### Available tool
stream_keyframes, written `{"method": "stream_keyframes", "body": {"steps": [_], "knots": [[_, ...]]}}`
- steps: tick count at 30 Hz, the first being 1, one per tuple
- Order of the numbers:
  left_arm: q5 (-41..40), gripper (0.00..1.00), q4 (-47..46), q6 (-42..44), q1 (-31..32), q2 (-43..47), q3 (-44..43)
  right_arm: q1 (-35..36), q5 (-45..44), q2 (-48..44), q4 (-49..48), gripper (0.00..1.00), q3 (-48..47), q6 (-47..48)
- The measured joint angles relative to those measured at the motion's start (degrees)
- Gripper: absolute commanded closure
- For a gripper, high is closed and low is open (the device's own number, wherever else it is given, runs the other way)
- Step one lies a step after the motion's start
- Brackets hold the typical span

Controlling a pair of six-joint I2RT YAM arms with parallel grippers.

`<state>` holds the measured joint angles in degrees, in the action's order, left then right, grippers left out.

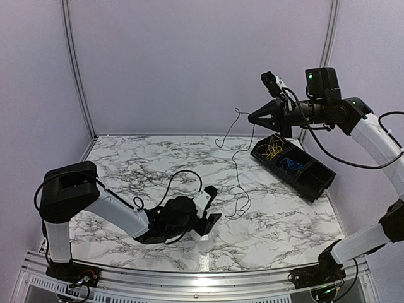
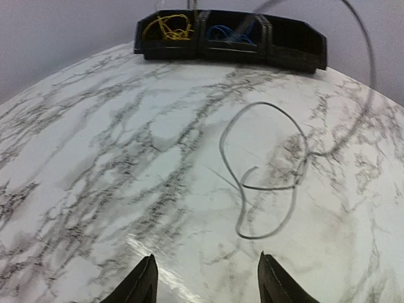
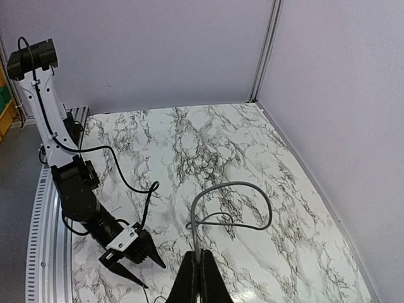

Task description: Untangle the cables

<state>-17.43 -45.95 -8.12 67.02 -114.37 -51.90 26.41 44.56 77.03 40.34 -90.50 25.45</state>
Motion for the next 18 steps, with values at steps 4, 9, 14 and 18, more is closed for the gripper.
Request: {"method": "stream_keyframes", "body": {"steps": [4,9,14,18], "knots": [[2.25,0.37,-0.48,0.85,4.46,-0.11,-0.15,0.00,0.00,0.00,0.00,1.00,0.00,-0.02],[1.95,0.36,-2.75,1.14,6.38,-4.00,-8.72,0.00,0.09,0.00,0.00,1.00,0.00,-0.17],[-0.20,0.67,-3.85,1.40,5.68,-10.03,-15.78,0.00,0.07,0.00,0.00,1.00,0.00,-0.22],[-2.25,1.00,-3.56,1.29,5.40,-12.04,-16.81,0.00,-0.20,0.00,0.02,1.00,0.00,-0.22]]}}
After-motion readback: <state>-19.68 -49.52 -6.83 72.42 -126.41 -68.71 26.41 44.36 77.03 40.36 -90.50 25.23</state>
